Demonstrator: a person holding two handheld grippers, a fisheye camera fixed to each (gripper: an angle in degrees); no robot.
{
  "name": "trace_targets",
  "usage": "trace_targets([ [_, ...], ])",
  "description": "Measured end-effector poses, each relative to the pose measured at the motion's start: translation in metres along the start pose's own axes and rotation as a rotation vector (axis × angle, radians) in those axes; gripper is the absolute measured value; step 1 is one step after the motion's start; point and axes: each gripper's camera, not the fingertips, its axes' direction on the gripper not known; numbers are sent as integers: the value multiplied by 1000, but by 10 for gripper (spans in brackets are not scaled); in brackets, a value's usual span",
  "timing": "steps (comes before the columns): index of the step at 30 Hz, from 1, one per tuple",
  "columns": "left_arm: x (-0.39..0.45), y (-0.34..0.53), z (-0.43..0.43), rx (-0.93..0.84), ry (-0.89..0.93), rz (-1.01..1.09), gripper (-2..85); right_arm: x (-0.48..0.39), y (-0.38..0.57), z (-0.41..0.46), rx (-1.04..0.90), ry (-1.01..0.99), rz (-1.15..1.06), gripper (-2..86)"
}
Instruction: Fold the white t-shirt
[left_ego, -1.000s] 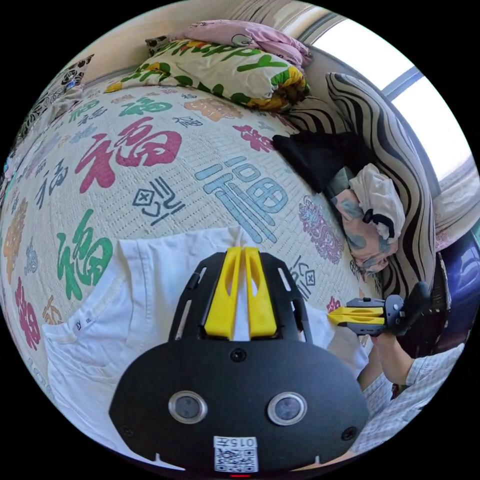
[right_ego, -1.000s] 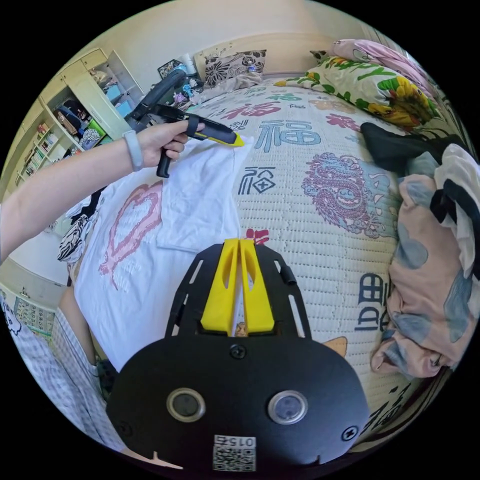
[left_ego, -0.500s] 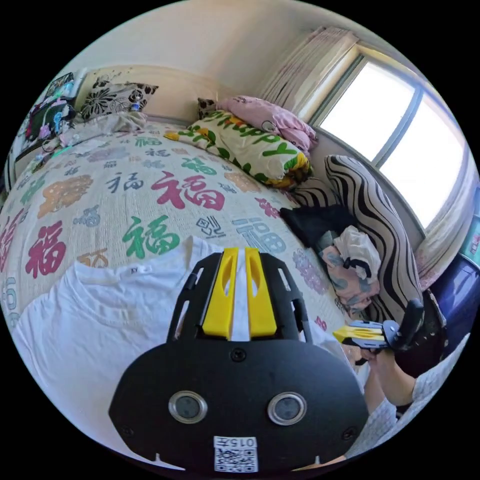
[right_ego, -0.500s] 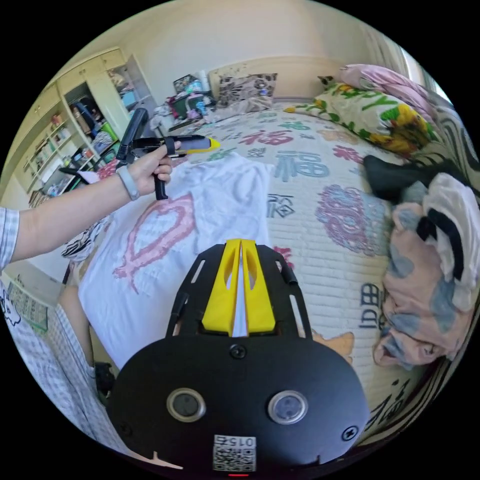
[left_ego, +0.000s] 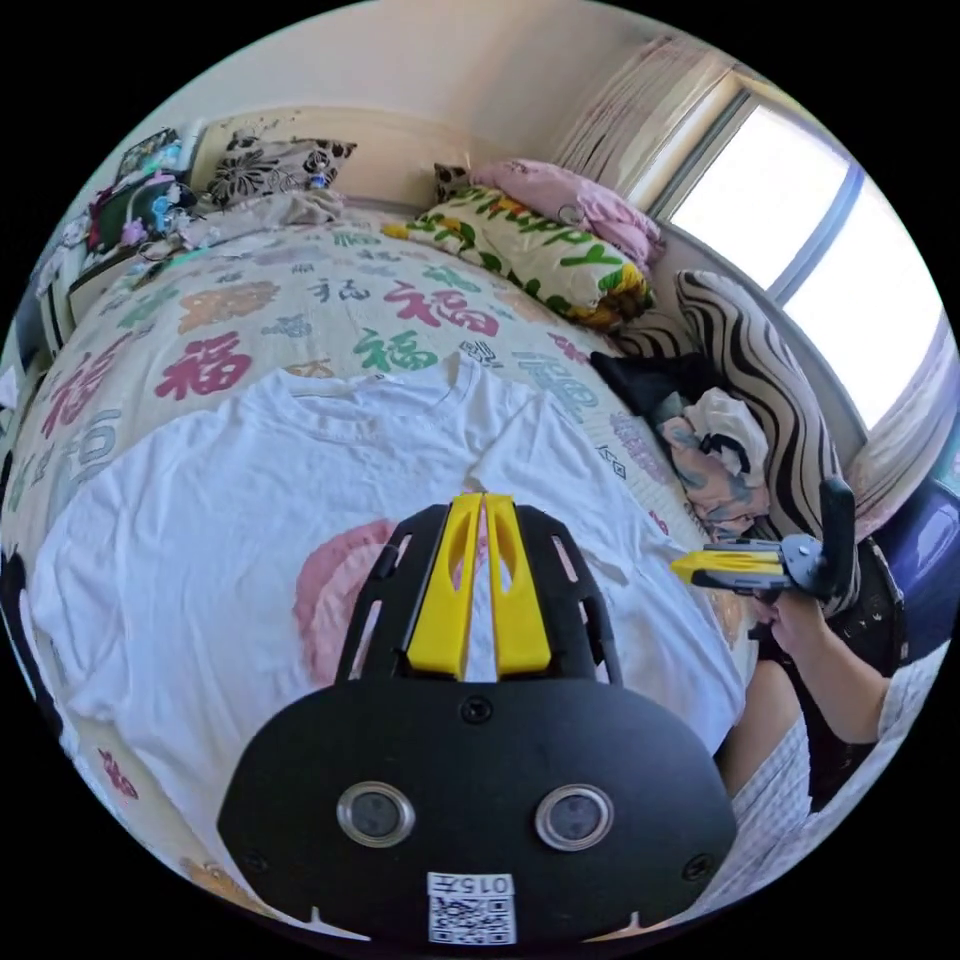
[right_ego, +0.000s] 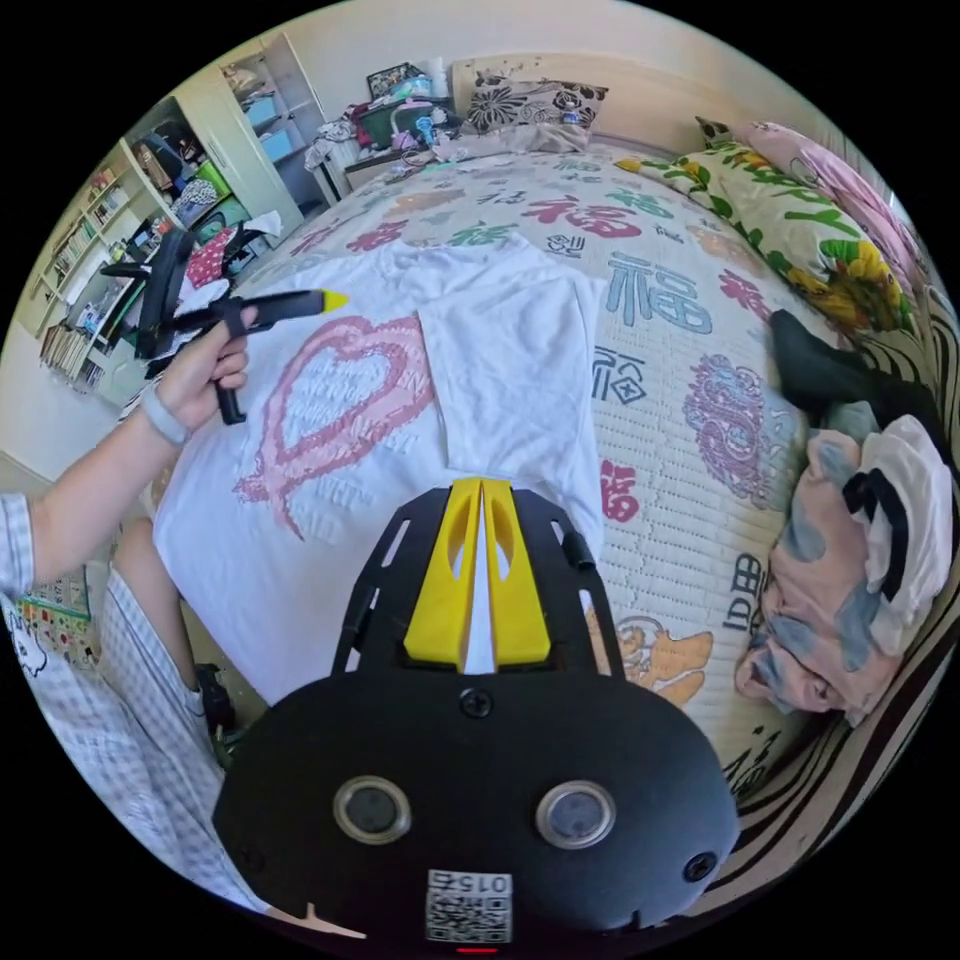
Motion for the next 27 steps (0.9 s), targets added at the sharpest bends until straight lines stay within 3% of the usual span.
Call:
trace_targets([
  [7, -118, 146, -149, 197, -361, -363, 58, -100, -74, 25, 30, -114, -208, -4],
  [11, -165, 181, -184, 262, -357, -469, 79, -180, -130, 57, 23, -203, -346, -4],
  [14, -196, 186, -188, 298, -237, -558, 102, -234, -168, 79, 31, -191, -441, -3],
  [19, -230, 206, -172, 334, -228, -790, 81, -305, -235, 116, 76, -144, -503, 15],
  [27, -235, 253, -189, 430, -142, -813, 24, -414, -348, 228, -193, -35, -603, 75],
])
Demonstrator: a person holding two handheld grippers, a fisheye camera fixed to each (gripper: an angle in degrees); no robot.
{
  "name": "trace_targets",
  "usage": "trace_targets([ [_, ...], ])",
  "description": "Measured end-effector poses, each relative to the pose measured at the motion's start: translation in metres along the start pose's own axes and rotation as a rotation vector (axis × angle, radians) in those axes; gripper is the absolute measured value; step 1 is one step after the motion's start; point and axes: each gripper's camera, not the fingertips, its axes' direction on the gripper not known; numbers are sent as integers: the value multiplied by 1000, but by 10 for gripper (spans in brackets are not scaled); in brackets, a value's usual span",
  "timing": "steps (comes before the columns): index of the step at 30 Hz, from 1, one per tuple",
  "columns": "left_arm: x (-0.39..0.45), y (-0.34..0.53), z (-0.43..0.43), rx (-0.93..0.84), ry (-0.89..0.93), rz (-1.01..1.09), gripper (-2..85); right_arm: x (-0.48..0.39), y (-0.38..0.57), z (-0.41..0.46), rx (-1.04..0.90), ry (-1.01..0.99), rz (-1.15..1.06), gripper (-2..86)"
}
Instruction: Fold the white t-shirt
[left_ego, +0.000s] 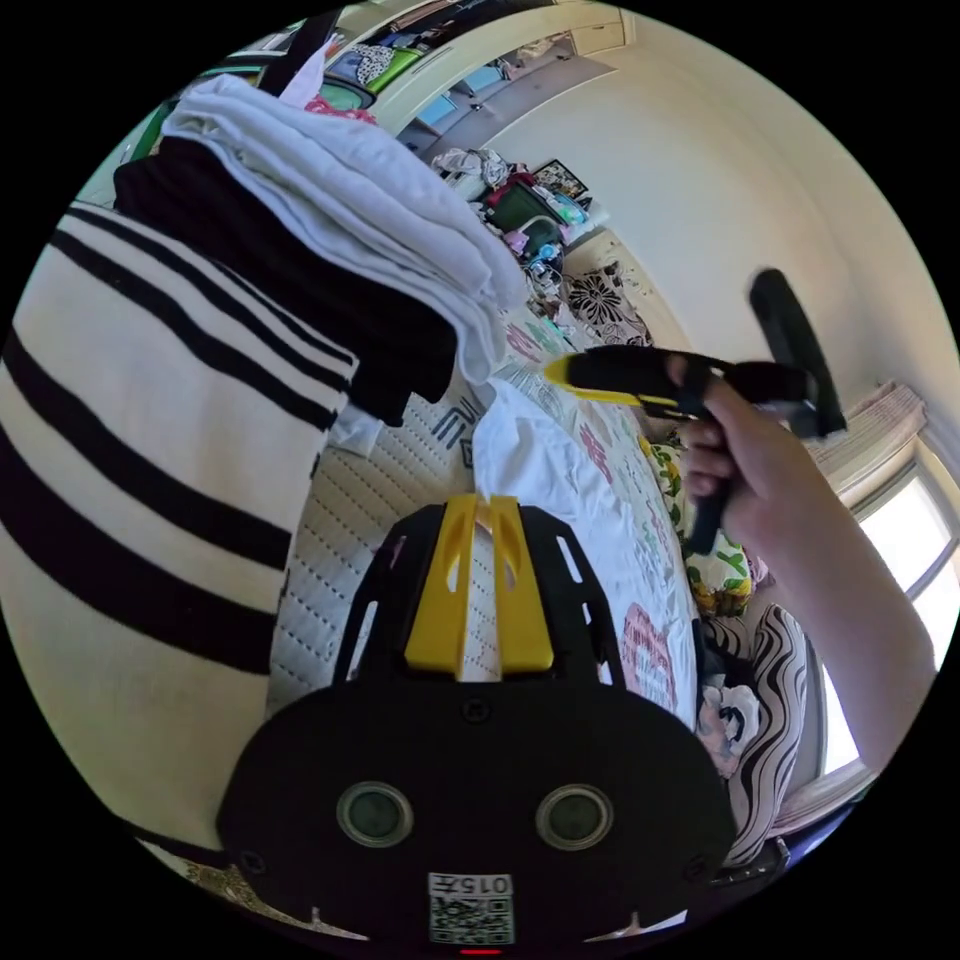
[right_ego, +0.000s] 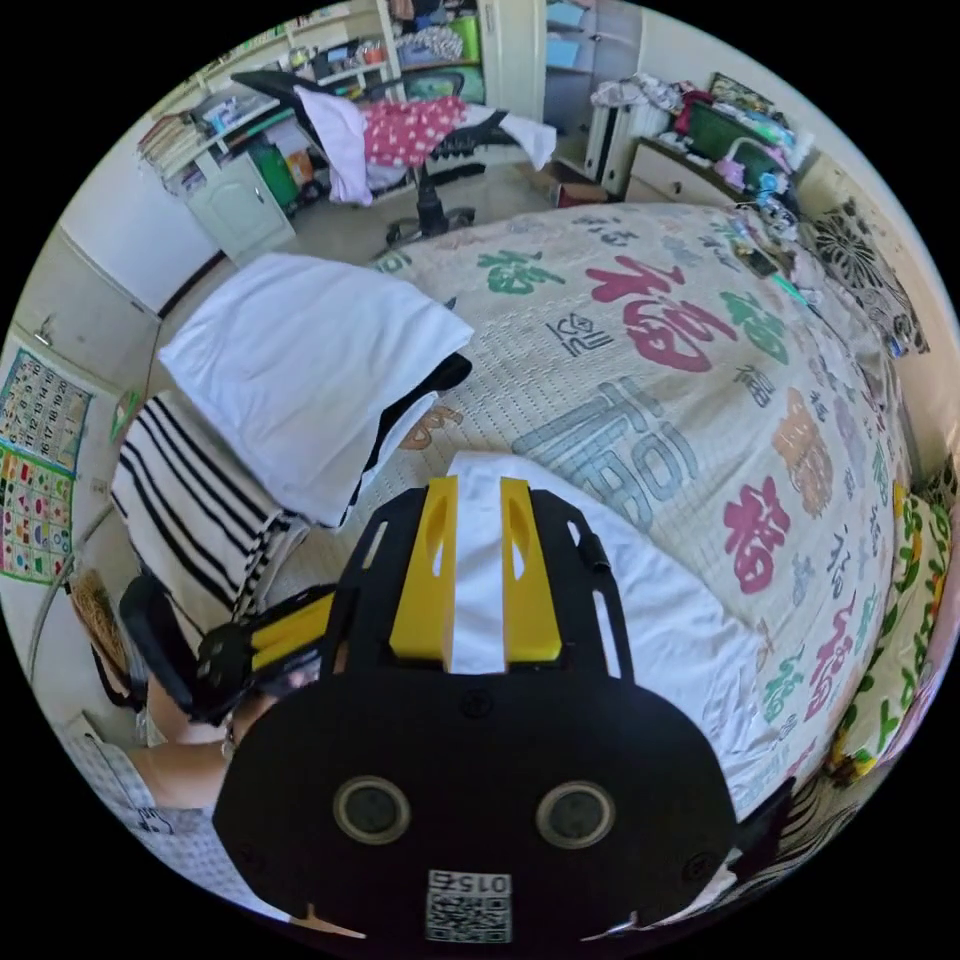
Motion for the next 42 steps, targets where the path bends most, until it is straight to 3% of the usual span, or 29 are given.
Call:
trace_targets([
  [5, -12, 3, -8, -15, 21, -3, 51, -4, -53, 53, -201, 24, 19, 74],
  [9, -20, 6, -12, -41, 25, 11, 38, 2, -63, 59, -211, 53, 9, 19],
  [17, -4, 14, -43, 24, 28, 154, -4, 77, -17, -21, 116, -168, 160, -7],
  [21, 34, 29, -56, 35, 19, 357, -5, 127, 49, -57, 261, -281, 269, -7],
  [25, 72, 64, -46, -67, 55, 555, -3, 175, 140, -70, 322, -276, 417, -4],
  [30, 90, 105, -22, -245, 62, 645, 9, 212, 219, -47, 246, -275, 582, 10],
  [33, 96, 115, -26, -249, 46, 672, 35, 230, 246, -39, 181, -234, 650, 30],
  [36, 107, 118, -25, -230, 9, 730, 60, 234, 252, -47, 192, -211, 600, 60],
  [42, 117, 127, 27, -423, -82, 809, 35, 230, 230, -36, 74, -205, 478, 61],
])
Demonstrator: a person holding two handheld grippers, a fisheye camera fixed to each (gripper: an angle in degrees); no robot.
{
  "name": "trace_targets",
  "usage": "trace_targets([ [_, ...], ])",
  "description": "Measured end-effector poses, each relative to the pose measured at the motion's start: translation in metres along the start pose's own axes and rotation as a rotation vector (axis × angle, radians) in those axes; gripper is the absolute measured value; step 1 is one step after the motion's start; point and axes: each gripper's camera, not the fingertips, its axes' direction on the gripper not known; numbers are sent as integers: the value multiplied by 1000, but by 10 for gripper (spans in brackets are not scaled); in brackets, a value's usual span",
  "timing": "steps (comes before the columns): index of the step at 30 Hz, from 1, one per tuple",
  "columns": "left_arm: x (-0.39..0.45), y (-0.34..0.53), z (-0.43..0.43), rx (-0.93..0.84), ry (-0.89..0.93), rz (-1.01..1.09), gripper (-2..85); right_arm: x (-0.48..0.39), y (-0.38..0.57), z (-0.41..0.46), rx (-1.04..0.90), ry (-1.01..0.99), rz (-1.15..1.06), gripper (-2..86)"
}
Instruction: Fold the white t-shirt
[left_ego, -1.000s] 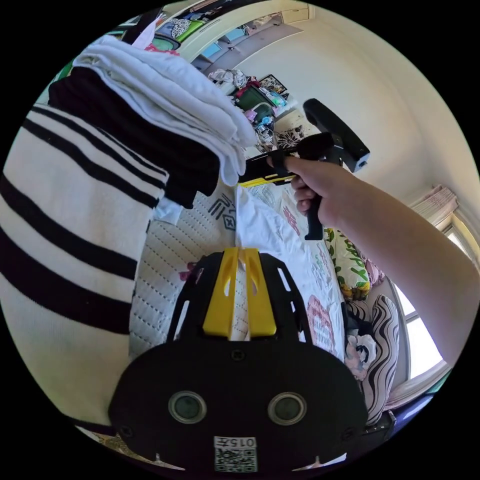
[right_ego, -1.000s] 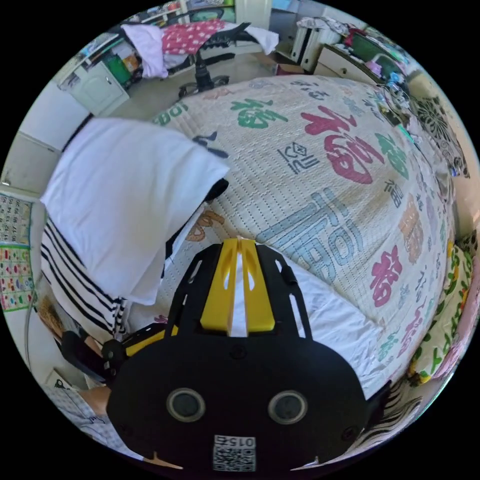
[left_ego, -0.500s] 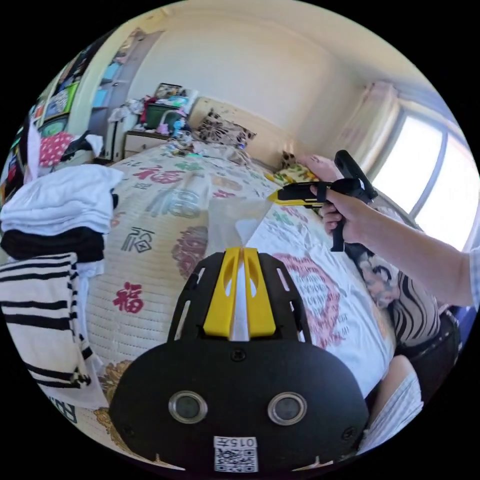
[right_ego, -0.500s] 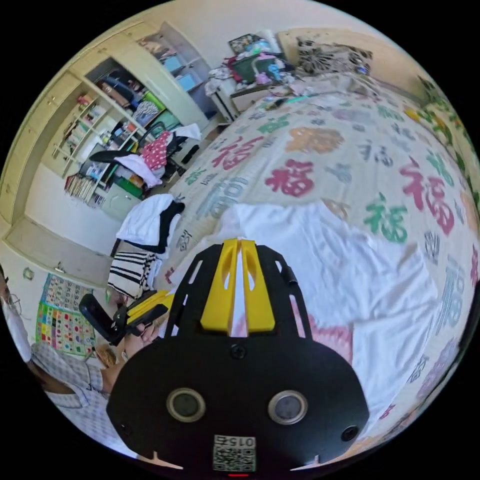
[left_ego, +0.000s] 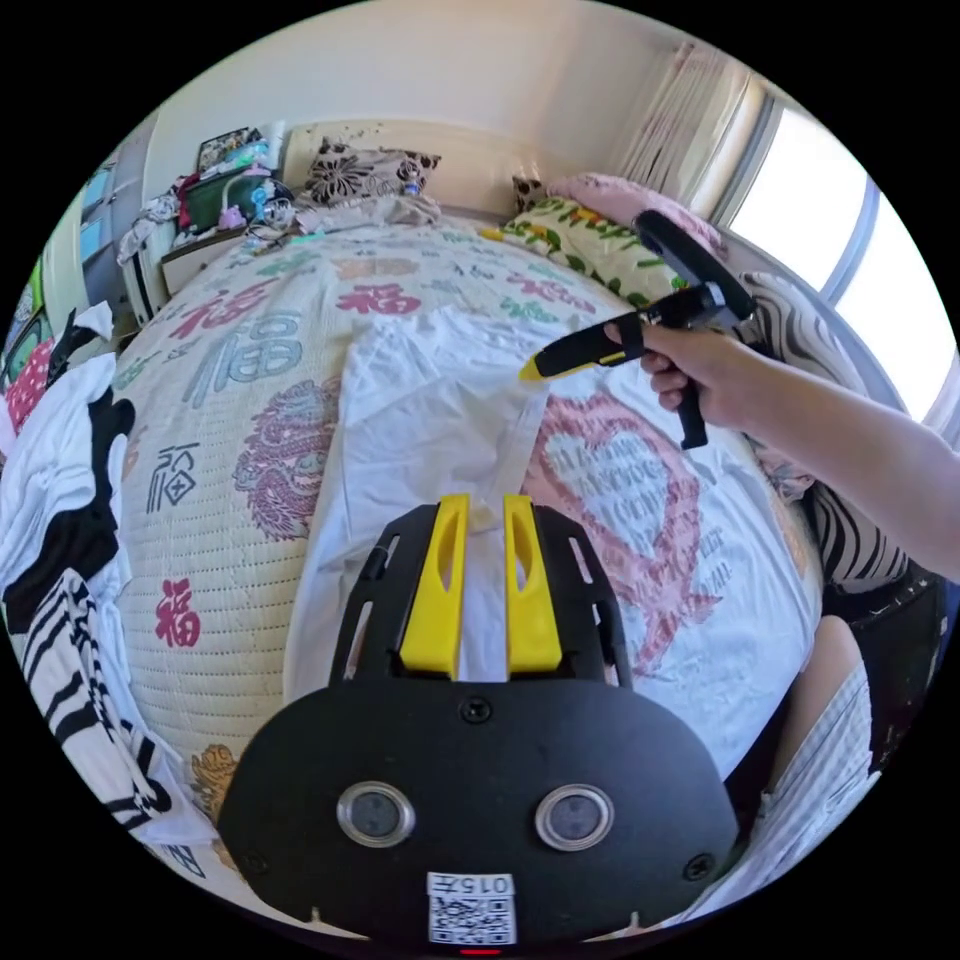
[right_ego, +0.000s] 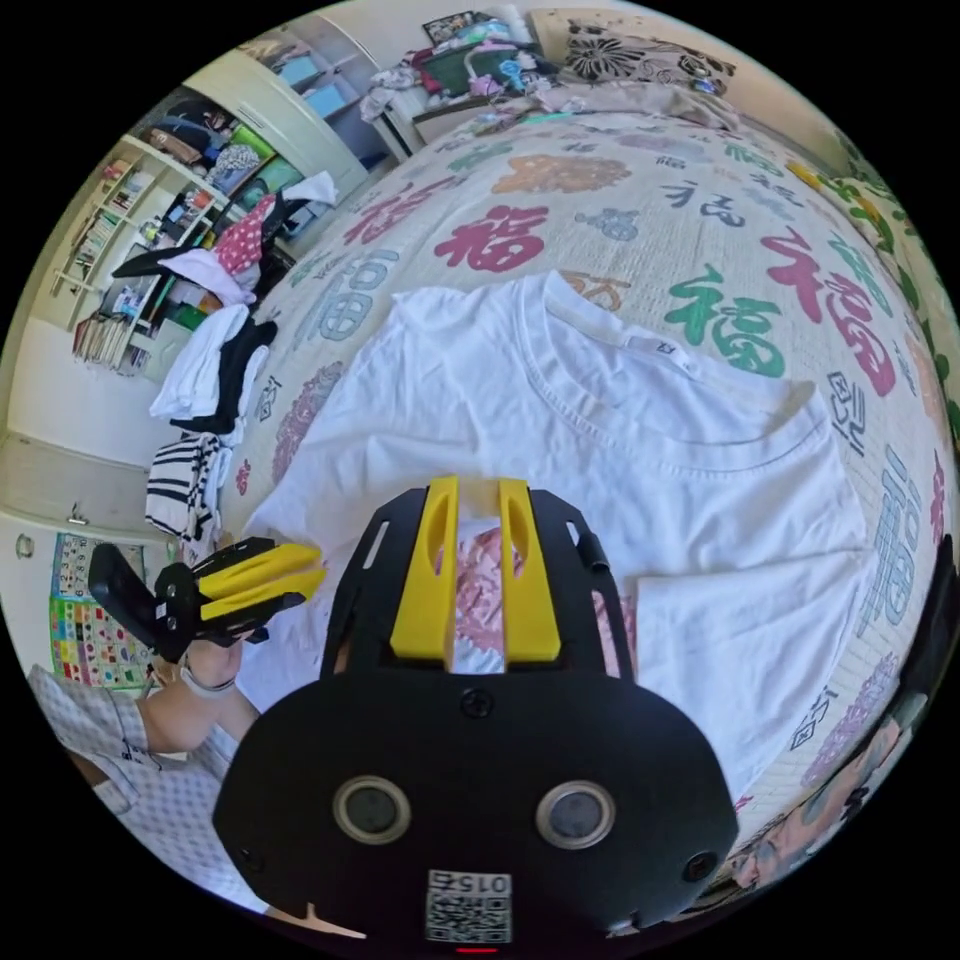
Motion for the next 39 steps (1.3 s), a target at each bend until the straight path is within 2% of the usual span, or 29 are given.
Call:
trace_targets([
  [3, 0, 0, 0, 3, 23, -5, 8, 10, 5, -5, 9, -11, 15, 29],
  [5, 1, 4, -8, 27, 42, 2, 1, 26, 15, -16, 22, -88, 50, 14],
  [9, 8, 18, -18, 54, 64, 17, -5, 41, 33, -31, 34, -127, 71, 11],
  [14, 8, 18, -13, -6, 100, 22, -6, 45, 54, -59, 9, -89, -1, 51],
  [17, 4, 11, -39, 93, 137, 17, -5, 34, 58, -86, 39, 15, -106, 59],
  [20, -4, -6, -50, 170, 65, 3, -5, 8, 49, -94, 62, 8, -225, 52],
  [24, -21, -32, -14, 9, 77, 1, -8, -22, 27, -78, 37, -118, -282, 21],
  [25, -23, -33, -7, -24, 70, -2, -8, -29, 20, -70, 18, -111, -280, 12],
  [28, -24, -29, 4, -35, 42, -16, -8, -30, 8, -54, -18, 86, -249, -1],
  [30, -25, -30, 4, -27, 50, -25, -8, -16, 9, -63, 15, -26, -162, -3],
  [32, -26, -35, 3, -44, 61, -40, -7, -1, 30, -95, 179, -120, -59, -4],
  [34, -25, -37, -10, -45, 90, -50, -4, 8, 55, -122, 243, -187, -53, -4],
  [39, -22, -10, -60, -48, 106, -100, 30, 22, 170, -200, 290, -214, -98, 2],
])
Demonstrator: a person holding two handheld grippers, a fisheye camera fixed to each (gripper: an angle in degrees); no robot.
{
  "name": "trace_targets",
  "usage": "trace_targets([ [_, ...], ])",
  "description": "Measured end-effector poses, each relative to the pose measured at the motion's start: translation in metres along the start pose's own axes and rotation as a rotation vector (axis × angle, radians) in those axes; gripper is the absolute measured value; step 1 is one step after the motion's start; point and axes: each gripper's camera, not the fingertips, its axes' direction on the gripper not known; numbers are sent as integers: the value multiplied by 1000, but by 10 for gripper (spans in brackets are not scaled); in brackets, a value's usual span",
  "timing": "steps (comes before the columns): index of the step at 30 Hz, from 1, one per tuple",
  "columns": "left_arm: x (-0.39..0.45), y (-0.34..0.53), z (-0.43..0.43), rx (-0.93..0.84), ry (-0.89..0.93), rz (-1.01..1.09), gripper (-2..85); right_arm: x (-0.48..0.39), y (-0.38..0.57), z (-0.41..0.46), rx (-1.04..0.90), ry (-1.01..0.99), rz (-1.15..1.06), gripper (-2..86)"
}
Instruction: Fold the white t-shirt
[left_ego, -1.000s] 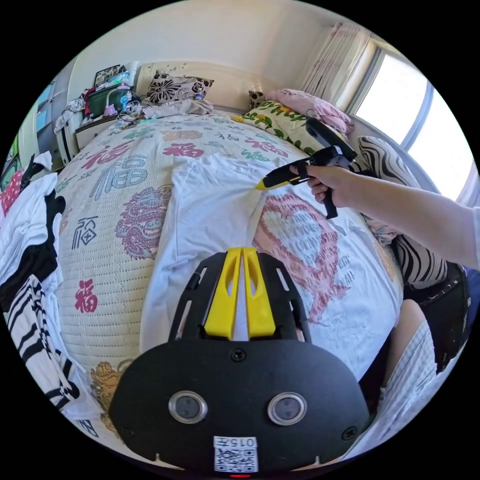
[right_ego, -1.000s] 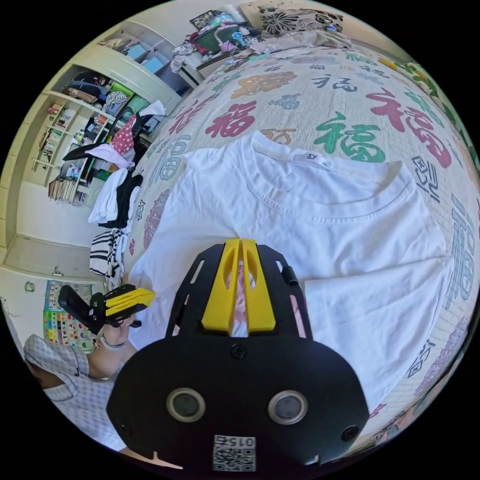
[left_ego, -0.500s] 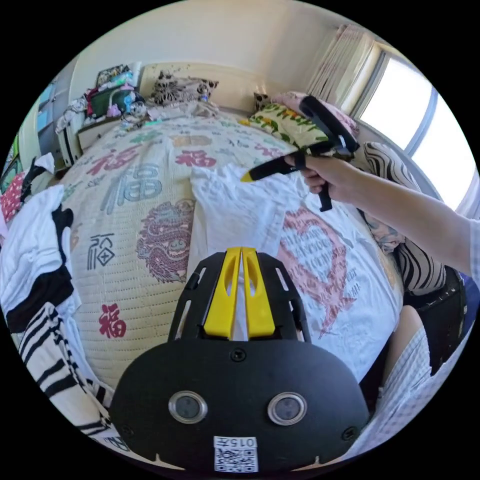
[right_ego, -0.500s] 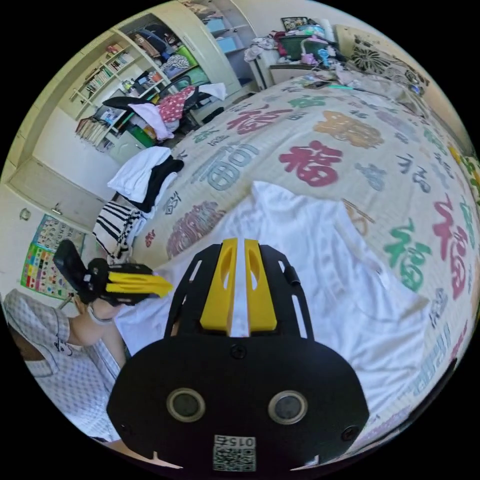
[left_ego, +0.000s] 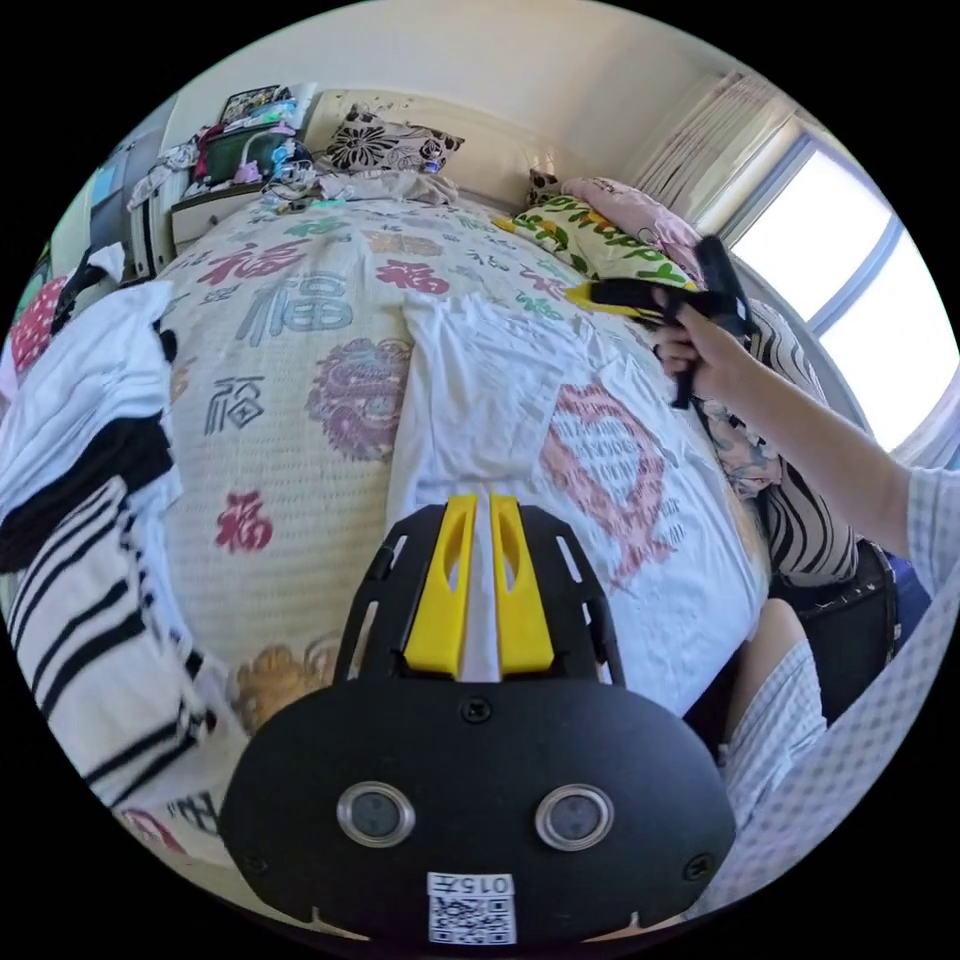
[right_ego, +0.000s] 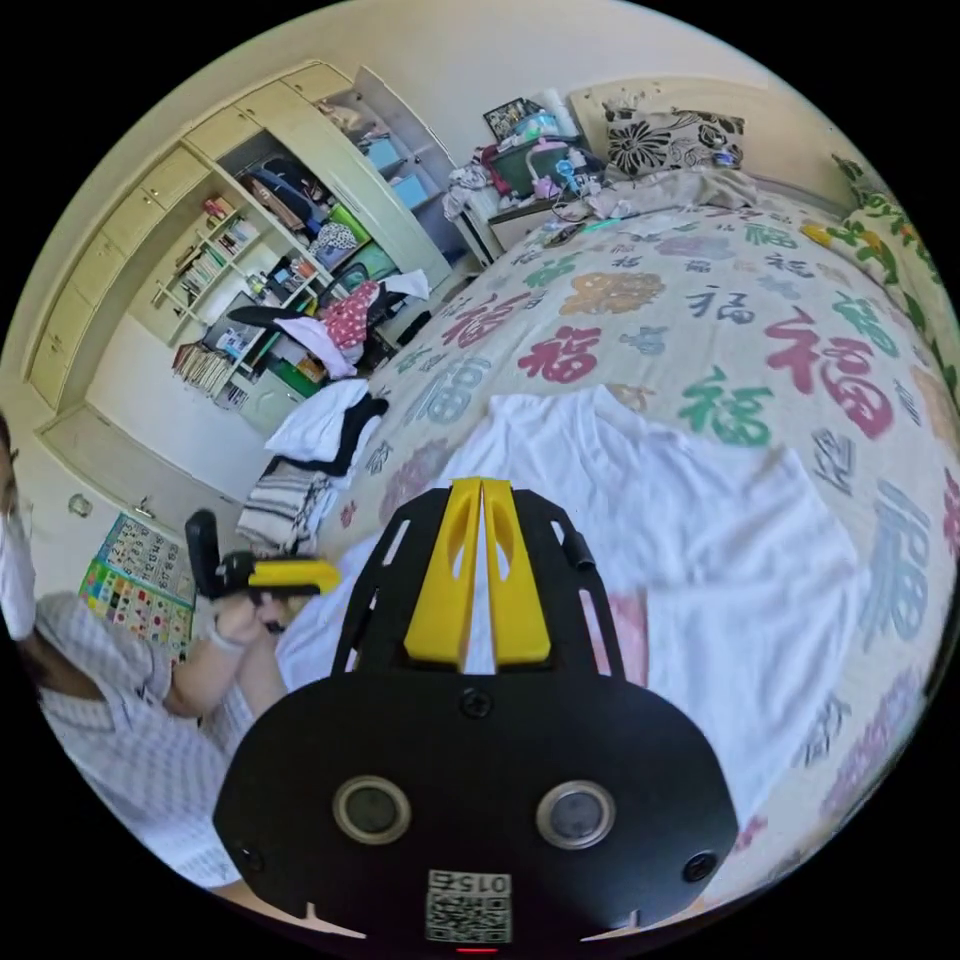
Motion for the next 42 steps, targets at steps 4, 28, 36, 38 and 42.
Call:
trace_targets([
  [4, 7, 42, -25, -156, -30, -47, 62, -20, 120, -84, -88, 164, 47, 26],
  [28, 71, 58, -2, -610, -231, -18, 14, -42, 375, -178, -524, 277, 477, -2],
  [36, 80, 69, 7, -665, -253, -47, 15, -50, 404, -202, -448, 130, 518, -1],
  [38, 82, 73, -3, -630, -254, -81, 16, -58, 407, -219, -382, 127, 516, 0],
  [42, 98, 66, -53, -322, -390, -96, 24, -79, 391, -253, -210, 245, 441, 4],
])
